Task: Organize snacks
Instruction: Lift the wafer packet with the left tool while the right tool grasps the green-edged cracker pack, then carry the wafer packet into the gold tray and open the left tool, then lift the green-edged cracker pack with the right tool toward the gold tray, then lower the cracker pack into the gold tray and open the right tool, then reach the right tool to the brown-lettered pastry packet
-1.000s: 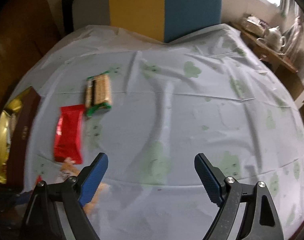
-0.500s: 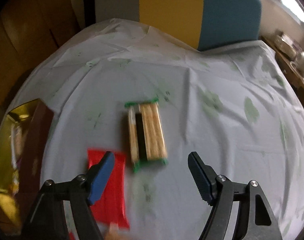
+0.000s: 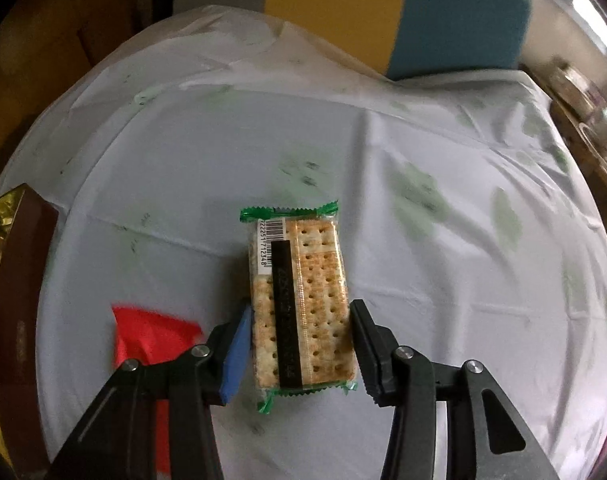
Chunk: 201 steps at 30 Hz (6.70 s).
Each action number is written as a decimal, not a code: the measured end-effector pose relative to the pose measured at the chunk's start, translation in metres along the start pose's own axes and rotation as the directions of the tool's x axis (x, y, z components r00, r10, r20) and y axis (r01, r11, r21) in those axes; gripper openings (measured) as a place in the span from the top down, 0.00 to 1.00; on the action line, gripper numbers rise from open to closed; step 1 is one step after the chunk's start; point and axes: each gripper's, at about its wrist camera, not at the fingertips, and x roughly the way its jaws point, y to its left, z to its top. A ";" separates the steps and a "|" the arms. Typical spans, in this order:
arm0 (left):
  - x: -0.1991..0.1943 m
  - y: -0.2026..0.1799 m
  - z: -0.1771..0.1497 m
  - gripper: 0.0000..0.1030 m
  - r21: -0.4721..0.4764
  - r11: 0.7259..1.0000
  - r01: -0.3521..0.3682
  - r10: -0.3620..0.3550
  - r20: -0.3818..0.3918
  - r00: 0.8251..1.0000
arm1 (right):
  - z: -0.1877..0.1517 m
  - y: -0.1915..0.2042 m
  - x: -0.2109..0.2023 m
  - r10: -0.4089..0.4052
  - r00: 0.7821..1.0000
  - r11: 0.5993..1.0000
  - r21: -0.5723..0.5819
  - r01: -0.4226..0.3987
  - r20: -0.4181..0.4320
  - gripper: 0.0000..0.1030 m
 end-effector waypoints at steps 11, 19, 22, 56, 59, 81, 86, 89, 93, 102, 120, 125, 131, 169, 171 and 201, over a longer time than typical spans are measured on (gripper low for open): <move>0.001 -0.008 0.000 0.65 0.001 1.000 -0.023 0.023 0.002 1.000 | -0.102 -0.041 -0.038 0.020 0.993 1.000 0.015 -0.018 -0.117 0.53; -0.004 -0.012 0.007 0.66 -0.009 1.000 -0.029 0.029 -0.021 0.999 | -0.125 -0.039 -0.039 0.003 0.996 1.000 0.011 -0.002 -0.094 0.53; -0.020 -0.010 0.014 0.66 -0.021 1.000 -0.006 0.007 0.014 1.000 | -0.128 -0.038 -0.041 -0.001 0.996 1.000 -0.008 0.000 -0.085 0.53; -0.087 0.242 -0.046 0.60 -0.826 0.551 -0.123 0.182 -0.026 0.983 | -0.129 -0.025 -0.040 -0.038 0.997 0.998 -0.051 0.034 -0.069 0.53; -0.084 0.237 -0.045 0.60 -0.806 0.570 -0.159 0.197 -0.053 0.979 | -0.130 -0.024 -0.040 -0.040 0.997 0.998 -0.053 0.036 -0.068 0.53; -0.109 0.145 -0.010 0.60 -0.491 0.809 -0.322 0.377 0.014 0.926 | -0.129 -0.025 -0.041 -0.047 0.997 0.998 -0.051 0.044 -0.064 0.50; -0.111 0.130 -0.010 0.60 -0.460 0.822 -0.337 0.391 0.025 0.920 | -0.132 -0.019 -0.042 -0.066 0.997 0.994 -0.087 0.062 -0.047 0.54; -0.114 0.126 -0.011 0.60 -0.453 0.825 -0.337 0.395 0.037 0.918 | -0.132 -0.020 -0.042 -0.066 0.997 0.994 -0.091 0.062 -0.043 0.54; -0.117 0.122 -0.013 0.60 -0.432 0.834 -0.343 0.403 0.051 0.914 | -0.133 -0.021 -0.041 -0.061 0.997 0.994 -0.090 0.057 -0.039 0.54; -0.124 0.122 -0.021 0.60 -0.435 0.838 -0.330 0.401 0.080 0.913 | -0.131 -0.034 -0.039 -0.019 0.997 1.000 -0.004 0.018 -0.072 0.54; -0.118 0.119 -0.026 0.60 -0.431 0.841 -0.327 0.389 0.061 0.919 | -0.134 -0.022 -0.038 -0.083 0.996 0.996 -0.035 0.082 -0.026 0.54; -0.117 0.122 -0.028 0.60 -0.437 0.838 -0.327 0.389 0.058 0.919 | -0.132 -0.031 -0.038 -0.043 0.998 0.999 0.026 0.044 -0.046 0.54; -0.122 0.128 -0.031 0.60 -0.452 0.828 -0.333 0.403 0.066 0.913 | -0.130 -0.033 -0.039 -0.032 0.998 0.998 0.056 0.036 -0.062 0.54; -0.128 0.168 -0.058 0.60 -0.543 0.762 -0.352 0.438 0.032 0.898 | -0.040 0.257 -0.067 0.406 0.911 0.899 -0.146 -0.412 -0.072 0.53; -0.127 0.169 -0.059 0.60 -0.546 0.760 -0.352 0.439 0.032 0.898 | -0.041 0.260 -0.063 0.404 0.911 0.899 -0.147 -0.413 -0.086 0.48; -0.128 0.139 -0.042 0.60 -0.468 0.807 -0.359 0.432 0.055 0.900 | -0.095 0.141 -0.131 0.357 0.921 0.929 -0.167 -0.331 0.157 0.40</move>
